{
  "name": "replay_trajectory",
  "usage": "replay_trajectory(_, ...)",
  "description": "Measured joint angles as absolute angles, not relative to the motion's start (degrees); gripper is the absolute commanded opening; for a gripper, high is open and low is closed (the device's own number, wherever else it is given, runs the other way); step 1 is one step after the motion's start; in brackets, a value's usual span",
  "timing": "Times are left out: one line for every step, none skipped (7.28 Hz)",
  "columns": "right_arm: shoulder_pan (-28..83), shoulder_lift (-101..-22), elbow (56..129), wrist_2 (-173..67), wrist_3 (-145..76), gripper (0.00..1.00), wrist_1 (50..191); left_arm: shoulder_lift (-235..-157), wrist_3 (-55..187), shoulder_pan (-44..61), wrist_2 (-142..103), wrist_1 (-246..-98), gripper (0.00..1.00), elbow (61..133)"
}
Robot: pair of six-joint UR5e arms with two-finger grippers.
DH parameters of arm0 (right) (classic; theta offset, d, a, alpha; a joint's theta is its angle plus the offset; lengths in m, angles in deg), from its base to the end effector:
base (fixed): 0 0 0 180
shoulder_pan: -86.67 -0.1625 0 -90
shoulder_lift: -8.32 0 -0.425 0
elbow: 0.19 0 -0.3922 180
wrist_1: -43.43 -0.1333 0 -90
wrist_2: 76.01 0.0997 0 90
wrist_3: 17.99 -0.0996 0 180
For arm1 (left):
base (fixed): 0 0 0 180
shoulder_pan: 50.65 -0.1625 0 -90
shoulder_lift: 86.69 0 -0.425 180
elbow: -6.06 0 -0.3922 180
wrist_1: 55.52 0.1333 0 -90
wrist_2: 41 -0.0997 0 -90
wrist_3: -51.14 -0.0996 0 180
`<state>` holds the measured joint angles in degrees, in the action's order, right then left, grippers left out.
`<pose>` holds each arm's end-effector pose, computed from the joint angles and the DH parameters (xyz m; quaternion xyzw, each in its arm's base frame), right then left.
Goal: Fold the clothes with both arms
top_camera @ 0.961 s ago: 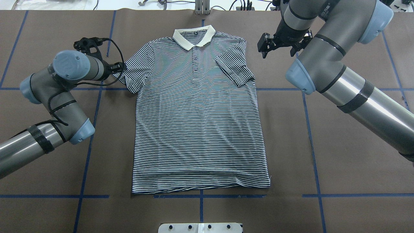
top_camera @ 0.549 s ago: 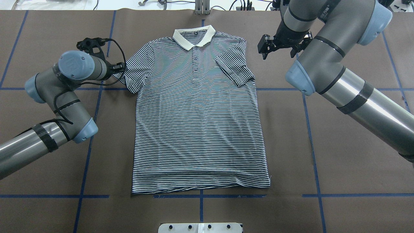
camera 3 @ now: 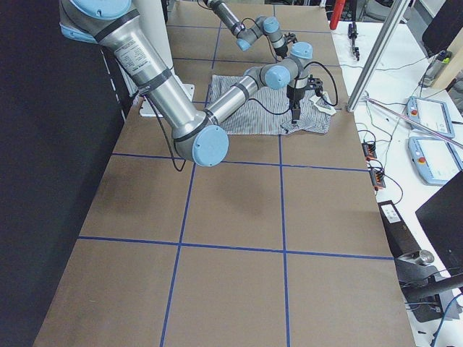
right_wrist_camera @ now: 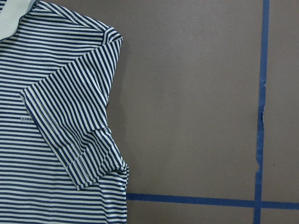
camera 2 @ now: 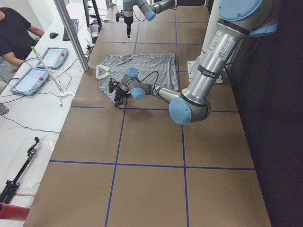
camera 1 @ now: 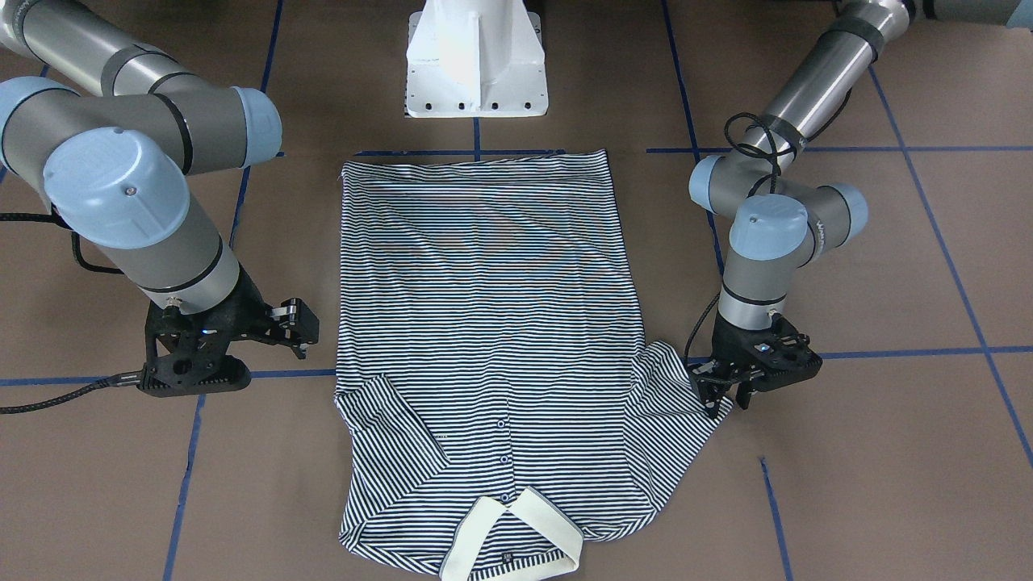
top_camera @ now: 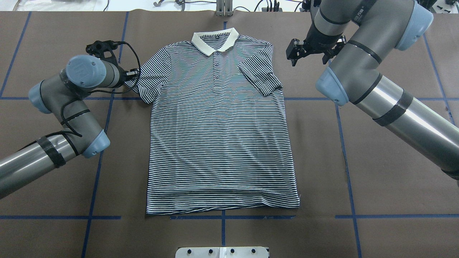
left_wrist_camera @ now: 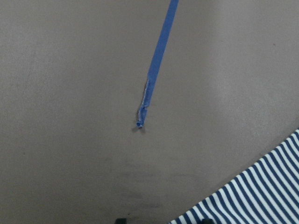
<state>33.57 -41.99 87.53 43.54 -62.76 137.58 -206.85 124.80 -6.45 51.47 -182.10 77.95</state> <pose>-0.3613 -0.6214 0.2690 0.0496 -0.3658 -0.0092 0.9293 0.4389 -0.6068 0.4390 0.1905 0.3654 -0.2107 0.8864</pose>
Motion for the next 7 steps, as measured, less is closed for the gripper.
replay_trajectory(33.58,-41.99,87.43,43.53,-62.74,1.00,137.57,-206.93,124.80,-6.46,51.54,-181.76,0.00,78.34)
replay_trajectory(33.58,-42.01,87.27,43.52,-62.75,1.00,137.57,-206.97,124.79,-6.46,51.64,-180.68,0.00,79.27)
replay_trajectory(33.58,-42.03,87.04,43.52,-62.78,1.00,137.56,-207.00,124.77,-6.42,51.74,-178.30,0.00,81.38)
replay_trajectory(33.58,-42.06,86.86,43.52,-62.80,1.00,137.54,-207.14,124.74,-6.41,51.82,-173.93,0.00,85.24)
replay_trajectory(33.59,-42.19,86.78,43.53,-62.81,1.00,137.48,-208.01,124.77,-6.41,51.94,-168.42,0.00,89.59)
replay_trajectory(33.47,-42.36,86.86,43.68,-62.77,1.00,137.08,-210.13,124.90,-6.51,52.02,-164.54,0.00,91.49)
replay_trajectory(33.32,-42.78,87.03,44.30,-62.69,1.00,135.54,-213.00,125.15,-6.71,52.08,-162.59,0.00,90.80)
